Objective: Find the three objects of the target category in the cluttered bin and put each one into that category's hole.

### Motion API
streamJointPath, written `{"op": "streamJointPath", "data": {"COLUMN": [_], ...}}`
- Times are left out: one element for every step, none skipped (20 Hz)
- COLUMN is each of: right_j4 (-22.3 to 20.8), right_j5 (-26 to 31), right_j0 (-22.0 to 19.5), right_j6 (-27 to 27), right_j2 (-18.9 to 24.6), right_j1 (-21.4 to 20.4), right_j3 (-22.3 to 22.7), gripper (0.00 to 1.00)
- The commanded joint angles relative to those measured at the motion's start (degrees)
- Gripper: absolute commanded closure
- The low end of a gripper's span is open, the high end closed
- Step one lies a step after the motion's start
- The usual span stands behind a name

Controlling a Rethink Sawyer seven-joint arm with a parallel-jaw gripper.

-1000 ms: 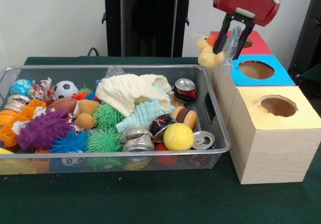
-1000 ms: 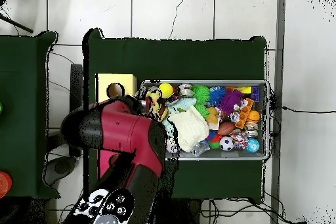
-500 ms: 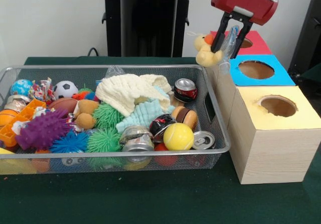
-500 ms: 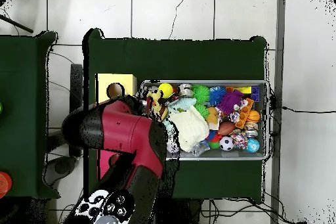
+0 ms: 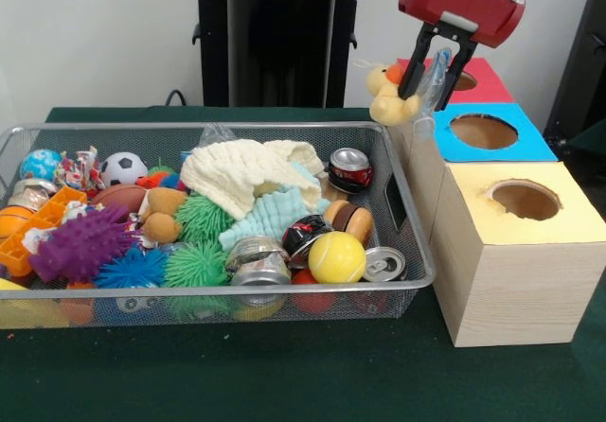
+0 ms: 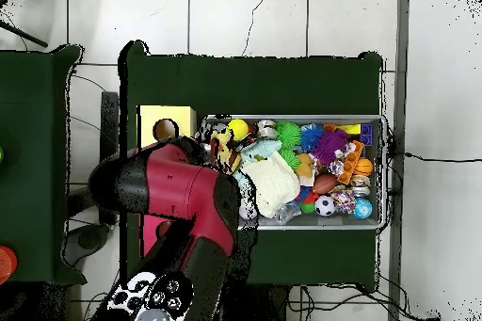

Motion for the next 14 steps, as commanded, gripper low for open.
{"op": "streamJointPath", "data": {"right_j4": [1.67, 1.64, 1.61, 1.59, 1.59, 1.59, 1.55, 1.56, 1.5, 1.48, 1.45, 1.43, 1.35, 1.3], "right_j5": [7.38, 7.62, 7.62, 7.71, 7.76, 7.81, 7.92, 7.85, 7.76, 7.98, 8.21, 8.44, 9.38, 9.92], "right_j0": [-0.29, -0.31, -0.25, -0.25, -0.28, -0.31, -0.35, -0.37, -0.39, -0.33, -0.28, -0.23, -0.1, -0.05], "right_j6": [15.89, 15.81, 15.88, 15.84, 15.82, 15.8, 15.71, 15.7, 15.6, 15.6, 15.59, 15.58, 15.56, 15.44], "right_j2": [1.72, 1.71, 1.57, 1.56, 1.55, 1.54, 1.55, 1.56, 1.58, 1.47, 1.37, 1.27, 0.92, 0.79], "right_j1": [1.71, 1.71, 1.78, 1.8, 1.83, 1.86, 1.9, 1.89, 1.85, 1.8, 1.76, 1.71, 1.43, 1.18], "right_j3": [0.21, 0.16, 0.07, 0.03, -0.06, -0.15, -0.19, -0.14, -0.04, -0.12, -0.2, -0.29, -0.57, -0.69], "gripper": [1.0, 1.0, 1.0, 1.0, 1.0, 1.0, 1.0, 1.0, 1.0, 1.0, 1.0, 1.0, 1.0, 1.0]}}
